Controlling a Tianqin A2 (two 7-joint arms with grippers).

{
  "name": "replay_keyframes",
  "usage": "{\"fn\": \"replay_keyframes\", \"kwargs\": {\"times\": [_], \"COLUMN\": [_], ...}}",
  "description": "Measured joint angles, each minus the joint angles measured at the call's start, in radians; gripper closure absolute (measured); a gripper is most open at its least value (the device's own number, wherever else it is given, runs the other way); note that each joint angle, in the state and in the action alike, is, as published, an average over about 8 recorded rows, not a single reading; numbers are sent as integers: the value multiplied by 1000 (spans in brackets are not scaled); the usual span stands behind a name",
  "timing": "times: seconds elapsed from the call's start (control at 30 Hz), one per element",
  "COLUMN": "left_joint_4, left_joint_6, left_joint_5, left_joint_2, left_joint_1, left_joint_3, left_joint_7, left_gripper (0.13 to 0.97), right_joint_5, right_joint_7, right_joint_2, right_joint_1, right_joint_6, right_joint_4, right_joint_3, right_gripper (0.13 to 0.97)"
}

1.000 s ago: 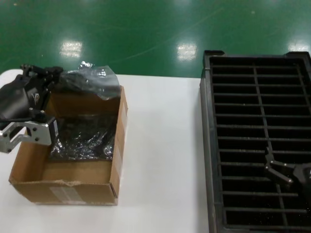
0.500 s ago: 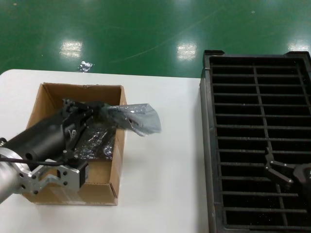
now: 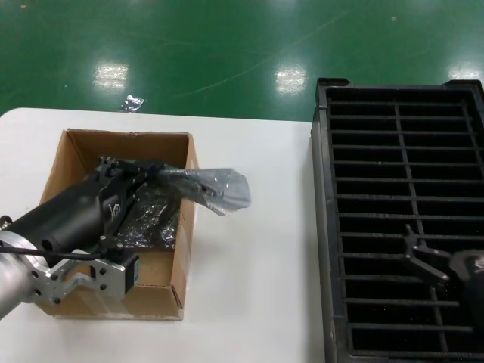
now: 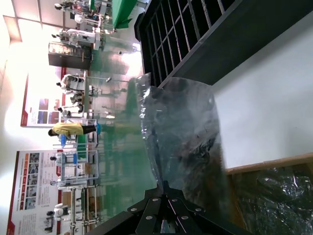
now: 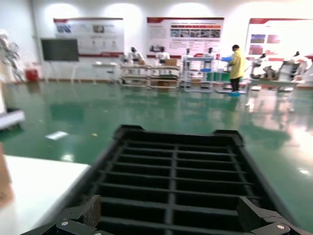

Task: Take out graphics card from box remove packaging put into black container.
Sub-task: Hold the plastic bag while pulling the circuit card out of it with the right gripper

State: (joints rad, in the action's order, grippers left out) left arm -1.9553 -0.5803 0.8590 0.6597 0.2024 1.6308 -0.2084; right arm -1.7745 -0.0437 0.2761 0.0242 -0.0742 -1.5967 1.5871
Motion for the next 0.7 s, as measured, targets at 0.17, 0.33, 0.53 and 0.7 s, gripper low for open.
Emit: {"fn": "replay_keyframes", "kwargs": {"times": [0.17,0.33,0.53,0.7], "left_joint_4": [0,0,0,0], "left_joint_6": [0,0,0,0], "left_joint_5": [0,0,0,0], "left_joint_2": [0,0,0,0], "left_joint_1": [0,0,0,0], "left_joint_3": [0,0,0,0], "left_joint_7": [0,0,0,0], "left_gripper": [958,958,958,958], "right_joint_5": [-48,-66,-41,-4], "right_joint_7": [-16,-69,-158,-195], "right_joint_2": [-8,5,29,23], "right_joint_1": [12,41,102,159], "right_joint_6": [-93,-134,-112,-81], "right_joint_4": [-21,-43,-54,-49], "right_joint_3": [14,82,200,287], "right_gripper": [129,151,190,254]}}
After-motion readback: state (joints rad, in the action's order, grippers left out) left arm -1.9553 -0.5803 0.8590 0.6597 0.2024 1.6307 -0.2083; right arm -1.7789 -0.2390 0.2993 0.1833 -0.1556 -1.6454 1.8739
